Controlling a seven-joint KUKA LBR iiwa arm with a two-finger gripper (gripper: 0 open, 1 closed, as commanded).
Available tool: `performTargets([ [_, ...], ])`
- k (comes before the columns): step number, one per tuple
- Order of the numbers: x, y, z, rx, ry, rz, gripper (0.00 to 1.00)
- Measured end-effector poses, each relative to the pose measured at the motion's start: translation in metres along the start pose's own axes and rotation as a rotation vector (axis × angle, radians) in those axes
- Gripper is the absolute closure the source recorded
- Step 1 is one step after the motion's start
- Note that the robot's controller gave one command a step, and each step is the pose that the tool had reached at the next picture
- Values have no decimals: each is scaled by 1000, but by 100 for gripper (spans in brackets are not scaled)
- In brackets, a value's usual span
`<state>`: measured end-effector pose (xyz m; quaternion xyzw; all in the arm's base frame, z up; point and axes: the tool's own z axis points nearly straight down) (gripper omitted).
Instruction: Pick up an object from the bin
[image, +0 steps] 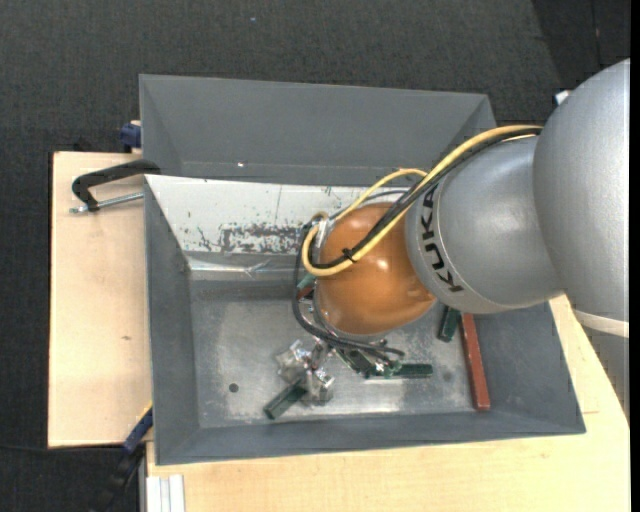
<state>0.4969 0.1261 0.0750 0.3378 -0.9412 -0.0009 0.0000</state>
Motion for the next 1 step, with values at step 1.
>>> performTargets([
  [1, -26, 14, -130, 2, -5, 64, 100],
])
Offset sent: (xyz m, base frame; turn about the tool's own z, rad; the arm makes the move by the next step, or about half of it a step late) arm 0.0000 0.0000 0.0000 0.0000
